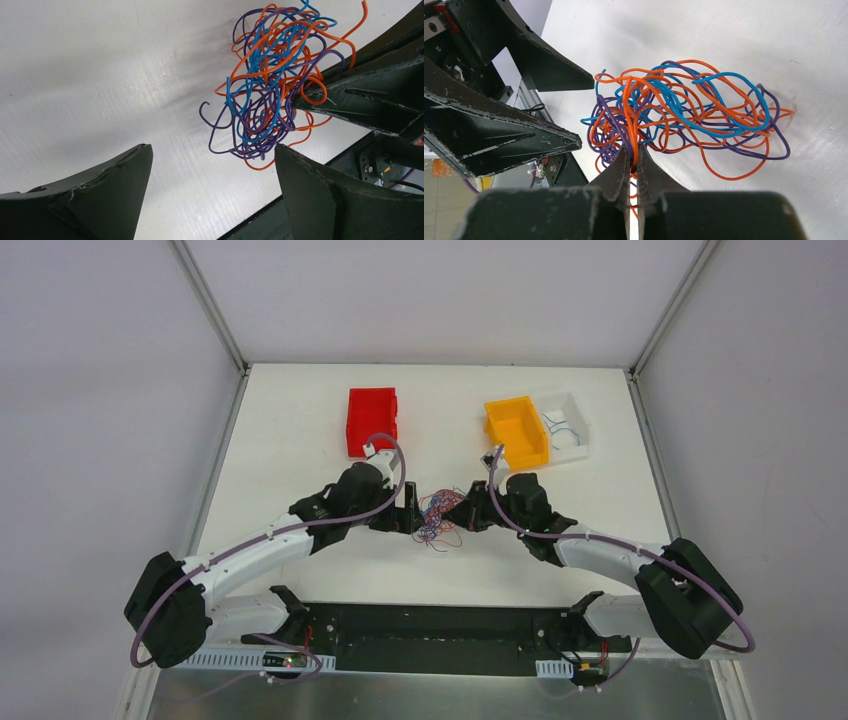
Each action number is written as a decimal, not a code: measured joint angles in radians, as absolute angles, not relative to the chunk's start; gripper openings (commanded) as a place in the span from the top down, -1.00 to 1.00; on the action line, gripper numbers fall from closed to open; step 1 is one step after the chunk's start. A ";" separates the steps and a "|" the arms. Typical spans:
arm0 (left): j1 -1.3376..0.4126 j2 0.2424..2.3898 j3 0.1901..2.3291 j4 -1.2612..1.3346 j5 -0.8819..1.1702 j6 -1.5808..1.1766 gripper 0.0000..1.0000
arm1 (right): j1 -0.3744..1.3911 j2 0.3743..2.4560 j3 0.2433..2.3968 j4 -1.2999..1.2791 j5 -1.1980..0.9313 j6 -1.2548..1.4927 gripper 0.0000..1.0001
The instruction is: Untangle the cables
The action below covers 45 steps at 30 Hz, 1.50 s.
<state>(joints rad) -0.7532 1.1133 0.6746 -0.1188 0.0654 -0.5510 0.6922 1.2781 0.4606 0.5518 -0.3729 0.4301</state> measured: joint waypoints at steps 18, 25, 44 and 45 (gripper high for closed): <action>-0.753 1.299 0.800 -0.126 0.076 -0.506 -0.34 | 0.693 1.278 0.463 0.511 -0.355 0.425 1.00; -0.753 1.300 0.832 -0.116 0.051 -0.505 -0.23 | 0.693 1.279 0.473 0.508 -0.354 0.425 1.00; -0.753 1.150 0.840 -0.112 0.004 -0.452 -0.23 | 0.693 1.287 0.484 0.488 -0.353 0.418 1.00; -0.753 1.166 0.847 -0.116 0.017 -0.445 -0.23 | 0.693 1.288 0.484 0.488 -0.353 0.418 1.00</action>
